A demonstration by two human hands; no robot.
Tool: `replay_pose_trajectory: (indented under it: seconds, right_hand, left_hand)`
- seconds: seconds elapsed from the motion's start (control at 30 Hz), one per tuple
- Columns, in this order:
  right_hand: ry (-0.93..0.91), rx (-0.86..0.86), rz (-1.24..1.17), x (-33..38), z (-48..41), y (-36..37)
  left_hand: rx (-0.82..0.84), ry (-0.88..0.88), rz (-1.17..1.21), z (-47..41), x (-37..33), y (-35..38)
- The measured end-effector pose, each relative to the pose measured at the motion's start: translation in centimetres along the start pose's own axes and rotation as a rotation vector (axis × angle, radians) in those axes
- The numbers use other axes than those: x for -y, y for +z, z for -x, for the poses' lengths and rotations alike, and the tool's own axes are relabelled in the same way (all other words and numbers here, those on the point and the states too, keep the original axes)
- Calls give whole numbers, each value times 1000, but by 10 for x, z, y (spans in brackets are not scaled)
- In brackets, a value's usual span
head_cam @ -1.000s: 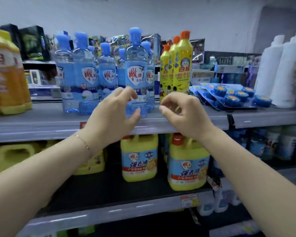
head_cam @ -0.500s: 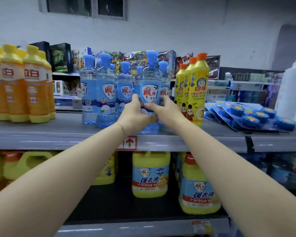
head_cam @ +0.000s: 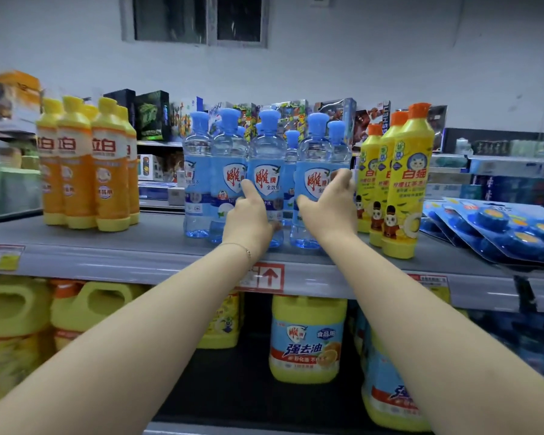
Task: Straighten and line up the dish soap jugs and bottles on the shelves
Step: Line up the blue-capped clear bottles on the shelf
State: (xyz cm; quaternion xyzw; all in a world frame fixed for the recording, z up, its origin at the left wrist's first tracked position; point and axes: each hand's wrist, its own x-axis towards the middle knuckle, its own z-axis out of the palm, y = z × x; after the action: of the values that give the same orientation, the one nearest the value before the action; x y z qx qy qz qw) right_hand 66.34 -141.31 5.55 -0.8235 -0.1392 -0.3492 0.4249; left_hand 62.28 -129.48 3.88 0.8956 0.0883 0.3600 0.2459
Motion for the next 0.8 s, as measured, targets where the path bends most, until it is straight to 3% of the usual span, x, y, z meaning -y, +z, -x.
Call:
replay_pose_trajectory:
  seconds: [0.17,0.37,0.43,0.57,0.63,0.73,0.8]
  right_hand:
    - [177,145,117,-7,-8,12]
    - [52,119,94,-8,-5,18]
    - [39,115,73,-8,-5,18]
    - [67,131,53,-9,-6,21]
    - [71,156,77,-10,-7,23]
    - [64,178,118,-12,-8,26]
    - [65,209,147,-13,-9,28]
  left_hand:
    - [32,-23,-42,-16,-2,8]
    - [108,-61,6,-18,3,6]
    - [50,-1,4,-11,10,-3]
    - [-232,103,-43,-3,30,-26]
    - [-241,17,-36,-9,39,-31]
    - [-99,-160,-68,-18,45,-31]
    - [-74,-182,-103,-24,46,-29]
